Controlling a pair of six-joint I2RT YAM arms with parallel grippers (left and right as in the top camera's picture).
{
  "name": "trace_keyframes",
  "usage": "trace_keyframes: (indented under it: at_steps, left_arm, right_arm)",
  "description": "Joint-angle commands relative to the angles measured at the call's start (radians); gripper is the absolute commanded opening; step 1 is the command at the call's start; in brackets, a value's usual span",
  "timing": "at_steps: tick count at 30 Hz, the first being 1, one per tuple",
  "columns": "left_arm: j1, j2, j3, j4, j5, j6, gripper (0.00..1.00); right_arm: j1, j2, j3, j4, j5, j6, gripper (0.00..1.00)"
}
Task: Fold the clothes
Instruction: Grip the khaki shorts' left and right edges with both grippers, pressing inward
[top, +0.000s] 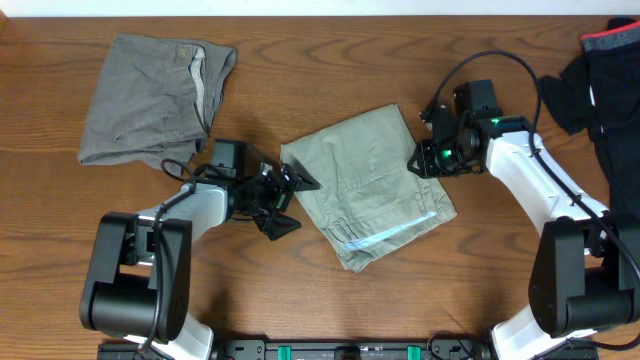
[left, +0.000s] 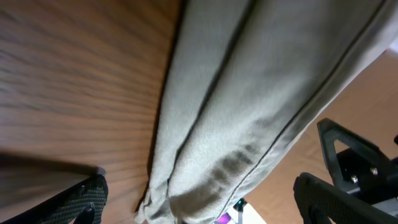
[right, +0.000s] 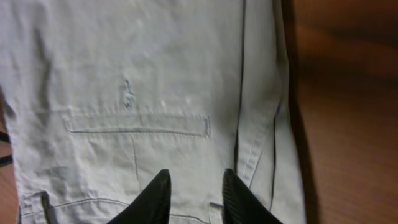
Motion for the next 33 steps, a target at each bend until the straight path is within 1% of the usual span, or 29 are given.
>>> trace_keyframes:
  at_steps: [1,3,7,10,14,15,16,17,18,23,26,29,33]
  left_arm:
    - [-0.034,0.049,-0.026,0.014,-0.073,0.011,0.98]
    - [-0.051,0.069,-0.026,0.052,-0.097,0.055,0.98]
    - [-0.061,0.113,-0.026,0.162,-0.122,0.100,0.98]
    - [-0.070,0.137,-0.026,0.210,-0.121,0.095,0.98]
    - [-0.114,0.158,-0.026,0.303,-0.121,0.070,0.98]
    - [-0.124,0.159,-0.026,0.310,-0.121,0.070,0.96]
    - [-0.130,0.159,-0.026,0.308,-0.121,0.071,0.92]
    - [-0.133,0.159,-0.026,0.301,-0.109,0.071,0.85]
    - [-0.133,0.159,-0.026,0.296,-0.091,0.074,0.83]
    - [-0.134,0.159,-0.026,0.335,-0.123,0.088,0.83]
    - [-0.136,0.159,-0.026,0.399,-0.172,0.166,0.82]
    - [-0.144,0.159,-0.026,0.440,-0.233,0.230,0.75]
    - [-0.170,0.159,-0.026,0.506,-0.234,0.294,0.54]
  right_arm:
    - [0.006,0.007,-0.034,0.009,0.014,0.055,0.25]
    - [0.007,0.007,-0.053,0.026,0.014,0.058,0.24]
    - [0.012,0.007,-0.071,0.037,0.014,0.058,0.22]
    - [0.015,0.007,-0.071,0.037,0.014,0.058,0.22]
    - [0.015,0.007,-0.071,0.044,0.014,0.058,0.22]
    - [0.015,0.007,-0.071,0.045,0.014,0.058,0.23]
    - [0.015,0.007,-0.071,0.046,0.014,0.058,0.23]
    - [0.015,0.007,-0.071,0.047,0.014,0.058,0.23]
    - [0.015,0.007,-0.071,0.047,0.014,0.058,0.23]
    - [0.015,0.007,-0.071,0.047,0.014,0.058,0.23]
    - [0.015,0.007,-0.071,0.053,0.014,0.058,0.22]
    - [0.015,0.007,-0.071,0.058,0.014,0.058,0.22]
    - [0.015,0.007,-0.071,0.057,0.014,0.058,0.21]
